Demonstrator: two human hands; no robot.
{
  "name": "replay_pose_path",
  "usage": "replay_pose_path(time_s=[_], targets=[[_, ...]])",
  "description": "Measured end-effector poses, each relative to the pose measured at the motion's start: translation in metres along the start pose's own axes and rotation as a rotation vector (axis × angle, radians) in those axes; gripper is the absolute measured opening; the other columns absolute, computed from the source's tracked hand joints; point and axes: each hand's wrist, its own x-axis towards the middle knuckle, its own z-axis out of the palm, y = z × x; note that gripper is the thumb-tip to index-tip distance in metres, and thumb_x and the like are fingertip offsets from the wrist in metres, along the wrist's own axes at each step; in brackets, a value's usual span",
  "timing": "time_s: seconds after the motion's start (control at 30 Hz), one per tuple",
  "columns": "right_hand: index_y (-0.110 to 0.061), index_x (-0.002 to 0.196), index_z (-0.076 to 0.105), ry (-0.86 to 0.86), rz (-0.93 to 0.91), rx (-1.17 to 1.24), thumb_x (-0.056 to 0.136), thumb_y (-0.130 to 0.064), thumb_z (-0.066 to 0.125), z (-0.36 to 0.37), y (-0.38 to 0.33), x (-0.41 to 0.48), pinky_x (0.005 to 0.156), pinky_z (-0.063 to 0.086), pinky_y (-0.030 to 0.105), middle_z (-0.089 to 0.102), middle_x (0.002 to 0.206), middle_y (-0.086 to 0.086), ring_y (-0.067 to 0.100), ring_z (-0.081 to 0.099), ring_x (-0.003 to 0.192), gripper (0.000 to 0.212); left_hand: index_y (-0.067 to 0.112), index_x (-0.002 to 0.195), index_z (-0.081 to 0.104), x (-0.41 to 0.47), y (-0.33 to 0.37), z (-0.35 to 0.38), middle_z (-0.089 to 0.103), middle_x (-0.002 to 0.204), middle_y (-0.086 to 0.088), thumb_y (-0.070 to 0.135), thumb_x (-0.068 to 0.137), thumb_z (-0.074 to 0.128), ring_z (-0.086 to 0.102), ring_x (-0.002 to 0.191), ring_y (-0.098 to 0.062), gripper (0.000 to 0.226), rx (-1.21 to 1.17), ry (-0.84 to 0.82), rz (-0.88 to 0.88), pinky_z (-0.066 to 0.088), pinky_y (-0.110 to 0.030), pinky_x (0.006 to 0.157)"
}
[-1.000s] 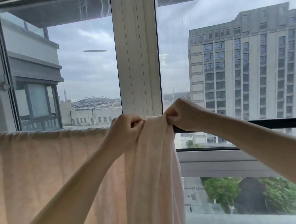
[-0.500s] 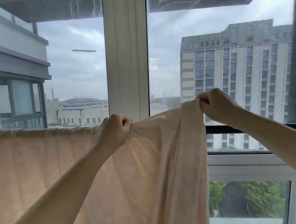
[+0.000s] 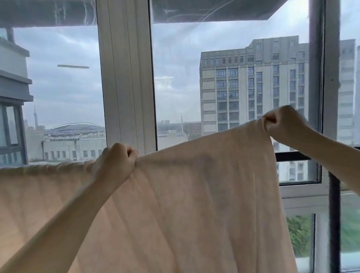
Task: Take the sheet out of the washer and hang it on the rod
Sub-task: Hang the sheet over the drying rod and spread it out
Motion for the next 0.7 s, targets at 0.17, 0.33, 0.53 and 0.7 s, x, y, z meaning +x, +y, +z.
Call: replay_pose_path(time_s=[0.17, 0.33, 0.53, 0.7], targets=[[0.006, 0.075, 0.071, 0.007, 0.080, -0.019, 0.089, -0.004, 0.052, -0.011, 0.028, -0.004, 0.053, 0.038, 0.020, 0.068, 0.065, 0.021, 0.031, 0.060, 0.055, 0.026, 0.019, 0.082, 0.068, -0.006, 0.010, -0.001, 0.067, 0.083, -0.006, 0.026, 0.093, 0.054, 0.062, 0.084, -0.029, 0.019, 0.035, 0.019, 0.045, 0.044, -0.036, 0.073], [0.000, 0.077, 0.072, -0.134, -0.018, -0.074, 0.089, -0.002, 0.052, -0.009, 0.018, -0.017, 0.054, 0.040, 0.019, 0.070, 0.071, 0.013, 0.023, 0.060, 0.062, 0.023, 0.025, 0.084, 0.068, -0.017, 0.040, 0.010, 0.068, 0.084, 0.006, 0.034, 0.090, 0.061, 0.064, 0.081, -0.017, 0.013, -0.158, -0.041, 0.302, 0.052, -0.035, 0.077], [-0.004, 0.094, 0.072, -0.158, -0.037, 0.022, 0.094, -0.007, 0.051, -0.006, 0.002, -0.031, 0.046, 0.032, 0.007, 0.066, 0.072, 0.002, 0.000, 0.050, 0.055, 0.021, 0.024, 0.093, 0.073, -0.027, 0.059, 0.027, 0.066, 0.089, 0.013, 0.034, 0.087, 0.068, 0.064, 0.082, -0.002, 0.013, -0.285, -0.125, 0.468, 0.055, -0.034, 0.079], [-0.011, 0.102, 0.071, -0.054, -0.018, 0.112, 0.095, -0.013, 0.054, -0.002, -0.012, -0.032, 0.051, 0.052, 0.029, 0.065, 0.066, 0.000, 0.017, 0.055, 0.045, 0.019, 0.022, 0.095, 0.073, -0.031, 0.064, 0.029, 0.062, 0.090, 0.013, 0.023, 0.084, 0.073, 0.057, 0.088, -0.008, 0.011, -0.243, 0.055, 0.496, 0.054, -0.036, 0.078]])
